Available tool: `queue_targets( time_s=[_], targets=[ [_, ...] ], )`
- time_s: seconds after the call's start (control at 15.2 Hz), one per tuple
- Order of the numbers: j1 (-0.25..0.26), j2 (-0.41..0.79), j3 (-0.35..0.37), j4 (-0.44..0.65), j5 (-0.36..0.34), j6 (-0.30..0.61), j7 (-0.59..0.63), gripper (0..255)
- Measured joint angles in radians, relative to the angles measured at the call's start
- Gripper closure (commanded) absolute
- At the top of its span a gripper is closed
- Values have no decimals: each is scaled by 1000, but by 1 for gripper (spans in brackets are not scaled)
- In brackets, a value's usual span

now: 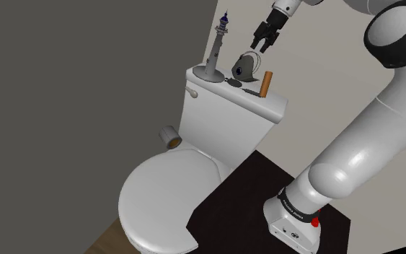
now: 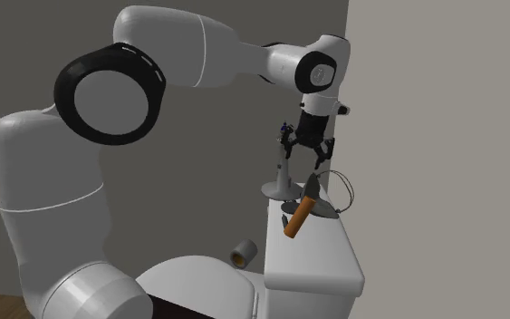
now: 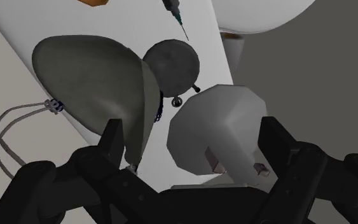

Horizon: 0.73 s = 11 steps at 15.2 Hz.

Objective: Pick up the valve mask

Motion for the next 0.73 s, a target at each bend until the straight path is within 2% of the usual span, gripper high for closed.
queue_targets(
  time_s=[0.2, 0.66, 0.73],
  targets=[
    [-33, 99, -23, 100, 59, -31, -34, 0],
    [-33, 106, -23, 30, 67, 41, -56, 0],
    [-33, 105, -23, 21, 66, 48, -57, 255]
  ],
)
